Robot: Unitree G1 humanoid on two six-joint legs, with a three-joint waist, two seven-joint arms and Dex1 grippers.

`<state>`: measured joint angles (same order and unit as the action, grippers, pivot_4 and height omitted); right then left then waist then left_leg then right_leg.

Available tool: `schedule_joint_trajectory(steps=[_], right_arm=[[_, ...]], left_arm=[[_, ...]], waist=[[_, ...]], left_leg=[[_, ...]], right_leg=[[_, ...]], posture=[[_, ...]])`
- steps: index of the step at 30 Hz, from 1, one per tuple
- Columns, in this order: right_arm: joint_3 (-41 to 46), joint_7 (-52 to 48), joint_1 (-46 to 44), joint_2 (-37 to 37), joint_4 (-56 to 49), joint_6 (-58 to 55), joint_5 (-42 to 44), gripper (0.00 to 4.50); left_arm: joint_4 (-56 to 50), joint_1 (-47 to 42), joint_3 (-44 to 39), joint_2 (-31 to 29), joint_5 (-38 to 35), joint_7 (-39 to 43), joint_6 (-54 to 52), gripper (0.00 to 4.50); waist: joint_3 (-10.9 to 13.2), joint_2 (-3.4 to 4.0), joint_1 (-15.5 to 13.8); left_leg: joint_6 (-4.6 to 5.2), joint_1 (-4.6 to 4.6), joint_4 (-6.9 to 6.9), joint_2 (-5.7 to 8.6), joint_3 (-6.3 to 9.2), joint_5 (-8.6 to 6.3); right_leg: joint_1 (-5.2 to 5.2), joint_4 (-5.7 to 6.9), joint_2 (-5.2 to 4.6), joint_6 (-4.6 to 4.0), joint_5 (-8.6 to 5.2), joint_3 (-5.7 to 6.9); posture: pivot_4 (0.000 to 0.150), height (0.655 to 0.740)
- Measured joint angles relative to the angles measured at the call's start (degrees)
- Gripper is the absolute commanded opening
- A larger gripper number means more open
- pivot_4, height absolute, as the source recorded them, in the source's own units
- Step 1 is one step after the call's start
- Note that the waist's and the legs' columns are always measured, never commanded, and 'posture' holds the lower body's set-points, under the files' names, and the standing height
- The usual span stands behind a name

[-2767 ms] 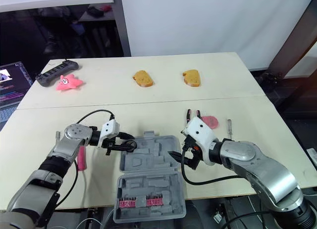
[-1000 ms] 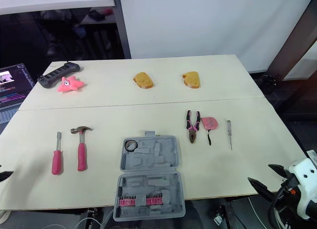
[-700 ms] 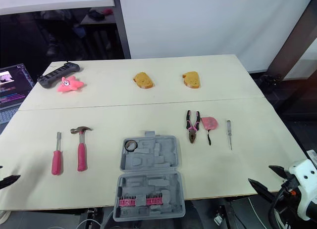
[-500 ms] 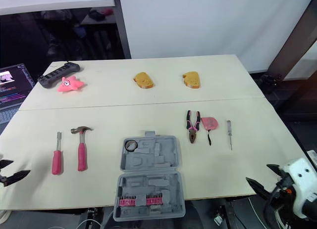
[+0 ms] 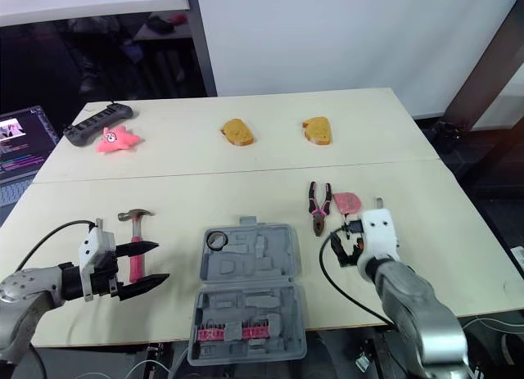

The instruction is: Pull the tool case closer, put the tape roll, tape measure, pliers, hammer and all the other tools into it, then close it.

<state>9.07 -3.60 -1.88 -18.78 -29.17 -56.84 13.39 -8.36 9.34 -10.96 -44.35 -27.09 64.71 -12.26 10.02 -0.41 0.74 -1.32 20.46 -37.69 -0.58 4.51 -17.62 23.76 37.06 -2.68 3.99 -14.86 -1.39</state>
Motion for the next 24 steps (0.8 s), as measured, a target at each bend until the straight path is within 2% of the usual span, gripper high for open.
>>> schedule_joint_trajectory(steps=[6,13,18,24], right_arm=[[-2.2,3.4,-8.0,2.3,10.9,0.5,-4.0,4.50],[-3.1,3.9,-10.9,3.1,17.6,3.3,-6.0,4.50],[-3.0,3.7,-12.4,3.9,20.6,5.5,-6.4,4.50],[-3.0,3.8,-13.0,5.2,23.9,7.4,-6.5,4.50]], left_arm=[[-9.7,-3.4,-0.2,0.0,-6.7,2.1,-2.2,4.48],[-7.5,-1.2,1.0,-0.1,-5.7,8.8,2.9,4.48],[-7.4,-1.1,1.0,2.8,-6.1,9.9,6.5,4.48],[-6.1,-1.0,1.0,2.8,-6.0,11.3,8.5,4.48]], waist=[[0.0,0.03,0.4],[0.0,0.06,1.4],[0.0,0.05,1.7],[0.0,0.06,1.8]], left_leg=[[0.01,-0.13,0.24,0.01,-0.03,0.01],[0.00,-0.05,0.47,-0.05,-0.04,0.04],[0.00,-0.03,0.47,-0.05,-0.04,0.04],[0.00,-0.05,0.48,-0.05,-0.04,0.04]], right_leg=[[0.03,0.03,0.06,0.04,0.02,-0.02],[0.31,0.12,0.18,0.17,0.10,-0.04],[0.31,0.11,0.17,0.18,0.10,-0.05],[0.32,0.12,0.18,0.18,0.10,-0.05]], posture=[[0.150,0.7400],[0.150,0.7400],[0.150,0.7400],[0.150,0.7400]])
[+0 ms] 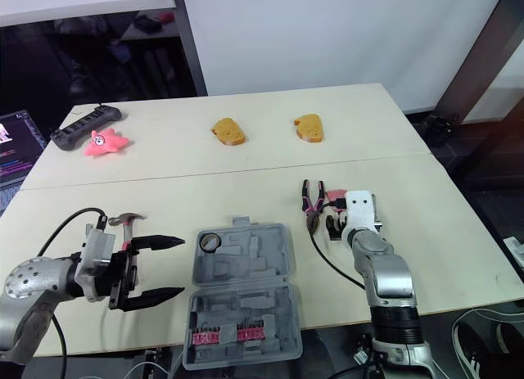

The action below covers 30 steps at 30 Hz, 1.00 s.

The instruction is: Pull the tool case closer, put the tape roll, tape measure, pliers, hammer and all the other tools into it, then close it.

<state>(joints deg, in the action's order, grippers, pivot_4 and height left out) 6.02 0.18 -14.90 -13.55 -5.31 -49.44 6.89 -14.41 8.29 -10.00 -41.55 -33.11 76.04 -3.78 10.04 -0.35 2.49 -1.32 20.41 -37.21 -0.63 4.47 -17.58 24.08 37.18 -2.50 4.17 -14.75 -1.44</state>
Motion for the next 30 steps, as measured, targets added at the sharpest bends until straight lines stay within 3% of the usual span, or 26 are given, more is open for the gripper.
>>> schedule_joint_trajectory(steps=[3,5,8,13,22,30], right_arm=[[0.0,0.1,-1.2,0.2,2.3,1.7,-0.1,4.50],[0.1,0.2,-1.8,0.5,3.5,2.6,-0.3,3.97],[-0.2,0.1,-2.4,1.4,4.9,3.8,-0.3,2.65],[-0.6,0.1,-3.3,1.9,6.1,4.4,-0.4,0.06],[-0.3,-1.0,1.5,1.8,0.3,3.2,-0.1,0.06],[-2.2,-5.6,19.8,0.4,-19.5,-0.3,1.9,0.06]], left_arm=[[0.5,-0.1,0.1,0.0,0.0,0.5,0.4,4.48],[0.6,-0.1,0.1,-0.2,0.0,1.0,0.4,4.50],[0.7,-0.1,0.2,-0.5,0.0,1.3,0.3,4.50],[1.0,0.0,0.2,-0.9,0.1,1.3,-0.2,4.50],[2.0,-0.1,0.3,-1.0,0.2,1.6,-1.0,4.50],[3.1,-1.3,2.6,-0.9,0.5,2.9,-0.9,4.50]], waist=[[0.0,0.00,0.1],[0.0,-0.01,0.1],[0.0,-0.01,0.1],[0.0,-0.01,-0.1],[0.0,-0.01,-0.1],[0.0,0.00,-0.2]], left_leg=[[0.00,-0.01,0.00,0.00,-0.01,0.00],[0.00,-0.01,0.00,-0.01,0.00,0.00],[0.00,-0.01,0.00,-0.01,0.00,0.00],[0.00,0.01,-0.01,0.01,0.01,0.00],[0.00,0.01,0.05,0.00,0.06,0.00],[0.00,0.04,0.09,-0.01,0.12,0.00]], right_leg=[[0.00,0.00,0.00,0.00,0.00,0.00],[0.00,0.00,0.01,0.00,0.00,0.00],[0.00,0.00,0.01,0.00,0.00,0.00],[-0.01,-0.01,-0.02,0.00,0.00,0.00],[-0.01,-0.01,0.00,0.00,0.00,0.02],[0.00,-0.04,0.02,-0.14,-0.16,0.03]], posture=[[0.150,0.7400],[0.150,0.7400],[0.150,0.7400],[0.150,0.7400],[0.150,0.7400],[0.150,0.7400]])
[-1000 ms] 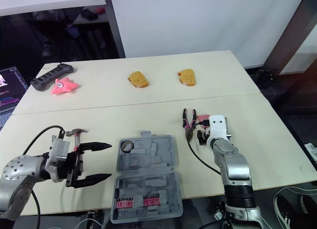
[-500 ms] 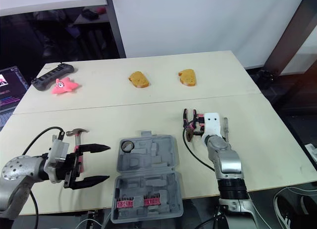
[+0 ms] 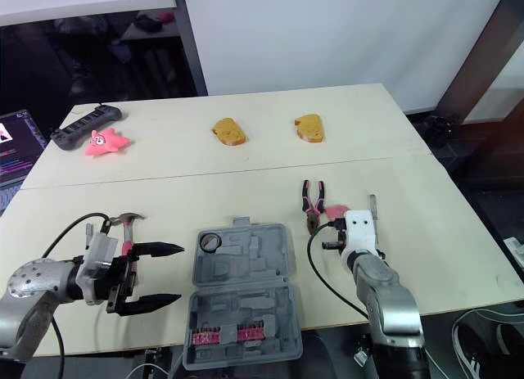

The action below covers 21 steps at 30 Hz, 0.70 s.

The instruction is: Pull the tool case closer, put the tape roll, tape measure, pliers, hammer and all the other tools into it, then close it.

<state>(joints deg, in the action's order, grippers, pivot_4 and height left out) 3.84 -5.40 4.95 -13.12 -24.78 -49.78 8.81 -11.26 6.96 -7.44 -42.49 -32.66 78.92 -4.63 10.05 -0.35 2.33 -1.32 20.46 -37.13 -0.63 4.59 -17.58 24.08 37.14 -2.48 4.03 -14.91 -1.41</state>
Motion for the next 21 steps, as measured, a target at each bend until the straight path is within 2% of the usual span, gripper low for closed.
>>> schedule_joint_trajectory(steps=[5,10,13,19,21], right_arm=[[-4.7,-2.4,16.6,-1.3,-15.0,-2.3,1.7,0.06],[-9.3,-2.4,27.3,-1.1,-24.8,-5.6,3.4,0.06],[-10.4,-1.6,30.2,-0.6,-25.7,-6.3,3.5,0.06],[-10.8,0.3,32.9,1.4,-26.6,-6.2,3.5,0.06],[-10.8,0.6,32.9,1.4,-26.6,-6.2,3.4,0.06]], left_arm=[[1.7,-2.2,1.3,0.0,0.1,1.1,0.1,4.50],[4.1,-2.7,2.2,0.1,0.6,2.3,0.3,4.50],[4.5,-3.9,2.7,0.4,0.9,2.5,0.5,4.50],[5.4,-5.0,4.0,0.5,0.9,3.8,0.6,4.50],[5.9,-5.0,4.2,0.5,1.0,4.4,0.7,4.50]], waist=[[0.0,-0.02,0.0],[0.0,-0.05,-2.1],[0.0,-0.06,-1.6],[0.0,-0.08,-1.3],[0.0,-0.08,-1.4]], left_leg=[[0.00,-0.02,0.04,-0.02,0.06,0.00],[0.10,0.28,0.32,-0.04,0.47,-0.10],[0.12,0.60,0.23,-0.02,0.42,-0.12],[-0.12,0.57,0.04,-0.03,0.33,0.01],[-0.15,0.51,-0.01,-0.05,0.33,0.04]], right_leg=[[0.00,0.02,0.02,-0.01,-0.14,0.02],[0.08,0.03,-0.07,0.03,-0.70,0.51],[0.37,0.03,-0.17,0.05,-0.69,0.50],[0.35,0.04,-0.14,-0.31,-0.62,0.44],[0.29,0.04,-0.11,-0.20,-0.57,0.45]], posture=[[0.150,0.7400],[0.150,0.7400],[0.150,0.7400],[0.150,0.7400],[0.150,0.7400]])
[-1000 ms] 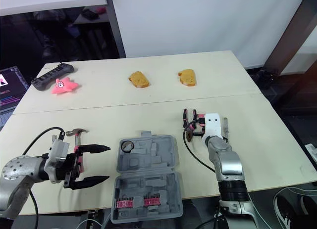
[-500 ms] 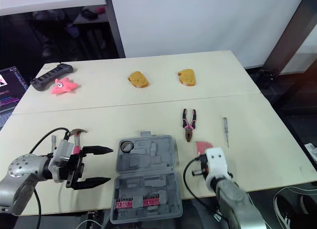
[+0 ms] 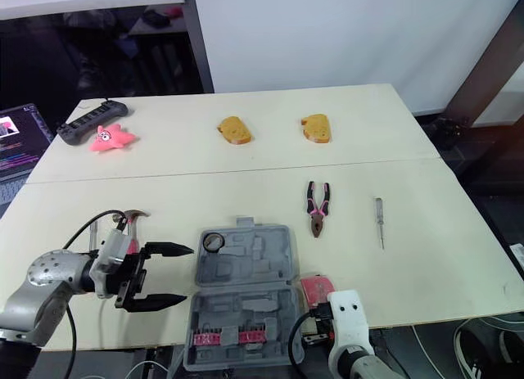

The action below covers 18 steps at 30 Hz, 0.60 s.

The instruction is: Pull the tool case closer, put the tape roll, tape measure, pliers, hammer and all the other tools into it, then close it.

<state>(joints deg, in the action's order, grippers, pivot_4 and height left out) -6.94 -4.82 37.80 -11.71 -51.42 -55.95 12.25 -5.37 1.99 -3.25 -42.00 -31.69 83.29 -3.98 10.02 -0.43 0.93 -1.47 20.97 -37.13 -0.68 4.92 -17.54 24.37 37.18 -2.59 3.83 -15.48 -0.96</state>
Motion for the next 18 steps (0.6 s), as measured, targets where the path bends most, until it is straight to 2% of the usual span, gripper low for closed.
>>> schedule_joint_trajectory(steps=[1,4,11,12,14,17,18], right_arm=[[0.0,0.0,0.0,0.0,0.0,0.0,0.0,0.06],[0.9,-0.1,-0.1,-0.1,0.0,0.0,0.3,0.90],[4.3,-2.1,-0.2,-1.8,-2.4,-0.8,1.8,4.22],[5.2,-3.0,0.0,-2.6,-3.6,-1.2,2.7,4.37],[7.3,-4.9,0.1,-5.3,-5.8,-1.2,5.0,4.37],[12.6,-9.7,-1.1,-13.7,-6.5,0.1,11.2,4.37],[15.3,-13.0,-3.0,-18.8,-6.3,0.4,14.6,4.37]], left_arm=[[0.1,0.0,0.1,0.0,0.0,0.1,0.0,4.50],[0.3,-0.2,0.2,0.3,0.0,0.1,0.1,4.50],[0.6,-0.6,0.2,0.3,0.1,0.1,0.6,4.50],[0.6,-0.6,0.2,0.3,0.1,0.1,0.6,4.50],[0.6,-0.6,0.2,0.3,0.1,0.1,0.6,4.50],[0.6,-0.5,0.2,0.3,0.1,0.0,0.6,4.50],[0.6,-0.4,0.2,0.3,0.1,-0.1,0.6,4.50]], waist=[[0.0,0.00,-0.1],[0.0,-0.01,-0.1],[0.0,-0.01,0.0],[0.0,-0.01,0.0],[0.0,-0.02,0.0],[0.0,-0.05,0.0],[0.1,-0.06,0.2]], left_leg=[[-0.01,-0.04,-0.02,-0.01,0.00,0.01],[-0.02,-0.19,-0.03,-0.03,-0.02,0.02],[-0.02,-0.17,0.02,-0.03,-0.05,0.02],[-0.02,-0.17,0.02,-0.03,-0.06,0.02],[-0.02,-0.19,-0.01,-0.02,-0.09,0.02],[-0.01,-0.55,-0.02,-0.02,-0.18,0.01],[-0.01,-0.62,-0.04,-0.02,-0.22,0.01]], right_leg=[[-0.04,0.00,0.01,0.04,0.01,0.00],[-0.17,0.01,0.02,0.06,0.02,-0.01],[-0.16,0.00,0.06,-0.06,0.12,-0.06],[-0.16,0.00,0.05,-0.06,0.12,-0.07],[-0.17,0.00,0.05,-0.04,0.12,-0.09],[-0.52,-0.03,0.03,0.17,0.01,-0.14],[-0.63,-0.06,0.04,0.18,0.00,-0.15]], posture=[[0.150,0.7400],[0.150,0.7400],[0.150,0.7400],[0.150,0.7400],[0.150,0.7400],[0.150,0.7400],[0.150,0.7400]])
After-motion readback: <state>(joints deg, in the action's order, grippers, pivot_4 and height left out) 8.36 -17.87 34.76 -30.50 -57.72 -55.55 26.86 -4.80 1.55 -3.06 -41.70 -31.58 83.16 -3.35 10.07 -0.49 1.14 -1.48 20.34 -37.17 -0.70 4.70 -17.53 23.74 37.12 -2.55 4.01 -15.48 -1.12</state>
